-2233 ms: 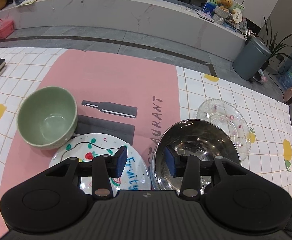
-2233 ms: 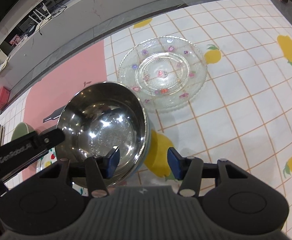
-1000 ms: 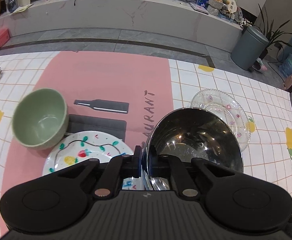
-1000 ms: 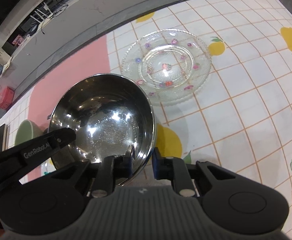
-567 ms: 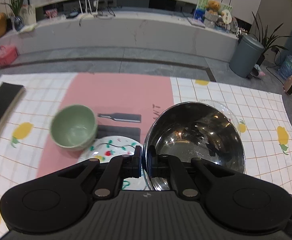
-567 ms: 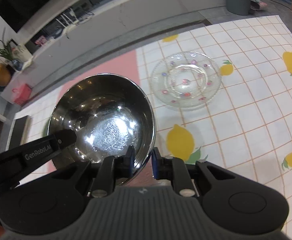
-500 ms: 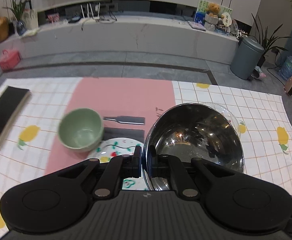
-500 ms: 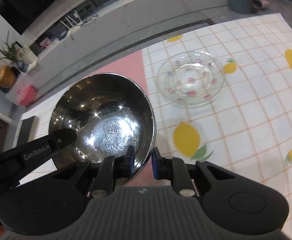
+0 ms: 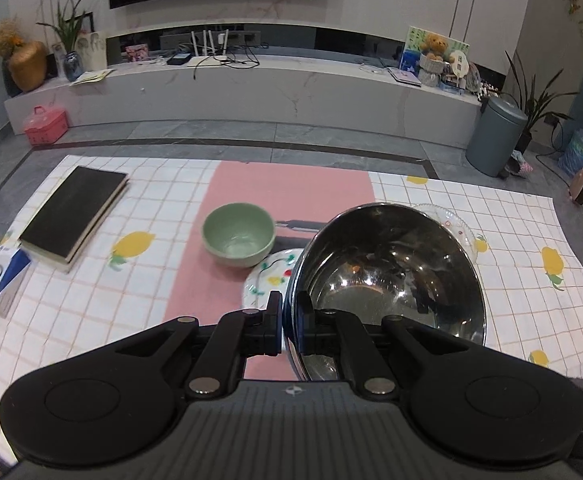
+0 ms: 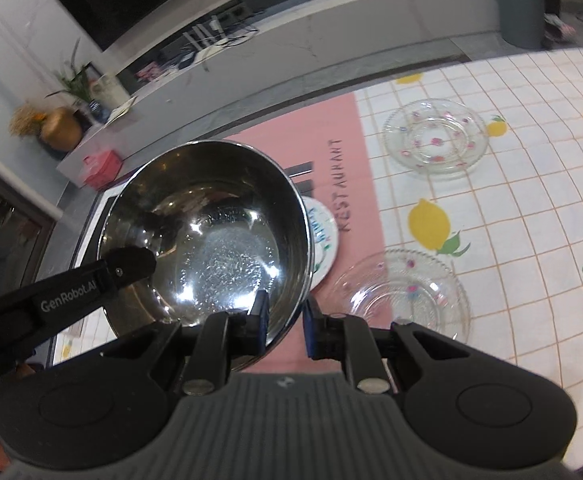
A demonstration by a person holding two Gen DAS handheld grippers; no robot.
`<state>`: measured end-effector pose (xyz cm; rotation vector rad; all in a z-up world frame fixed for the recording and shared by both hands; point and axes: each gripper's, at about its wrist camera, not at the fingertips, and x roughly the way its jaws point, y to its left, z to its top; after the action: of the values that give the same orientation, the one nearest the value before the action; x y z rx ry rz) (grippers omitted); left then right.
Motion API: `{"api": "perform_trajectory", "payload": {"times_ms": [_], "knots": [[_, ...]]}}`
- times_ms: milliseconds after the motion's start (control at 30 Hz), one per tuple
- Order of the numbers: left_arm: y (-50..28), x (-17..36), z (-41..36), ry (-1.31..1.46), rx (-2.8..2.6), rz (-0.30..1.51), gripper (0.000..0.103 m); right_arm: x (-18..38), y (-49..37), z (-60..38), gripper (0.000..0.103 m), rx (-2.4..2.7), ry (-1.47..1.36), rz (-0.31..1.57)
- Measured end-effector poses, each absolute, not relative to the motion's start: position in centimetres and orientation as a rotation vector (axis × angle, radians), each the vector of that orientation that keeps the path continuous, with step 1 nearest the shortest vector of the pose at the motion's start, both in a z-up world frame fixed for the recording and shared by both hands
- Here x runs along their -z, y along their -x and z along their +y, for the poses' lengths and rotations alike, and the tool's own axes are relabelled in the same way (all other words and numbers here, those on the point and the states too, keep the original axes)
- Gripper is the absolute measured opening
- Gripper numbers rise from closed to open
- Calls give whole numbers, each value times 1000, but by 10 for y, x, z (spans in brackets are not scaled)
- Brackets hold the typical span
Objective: Organize plates and bowls
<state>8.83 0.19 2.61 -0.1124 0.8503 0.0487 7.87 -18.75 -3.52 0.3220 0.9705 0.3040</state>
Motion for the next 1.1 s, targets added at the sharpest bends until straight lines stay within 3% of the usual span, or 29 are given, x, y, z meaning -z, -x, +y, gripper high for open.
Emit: {"api": "perform_trajectory", "payload": {"times_ms": [433,1100], "knots": [[-32,-48,51,86,-101,822,7,27,-29,-135,16,-482,-269,1022],[13,14,106,205,-110,987,8,65,-6,-86,16,-510,-149,1175]]}}
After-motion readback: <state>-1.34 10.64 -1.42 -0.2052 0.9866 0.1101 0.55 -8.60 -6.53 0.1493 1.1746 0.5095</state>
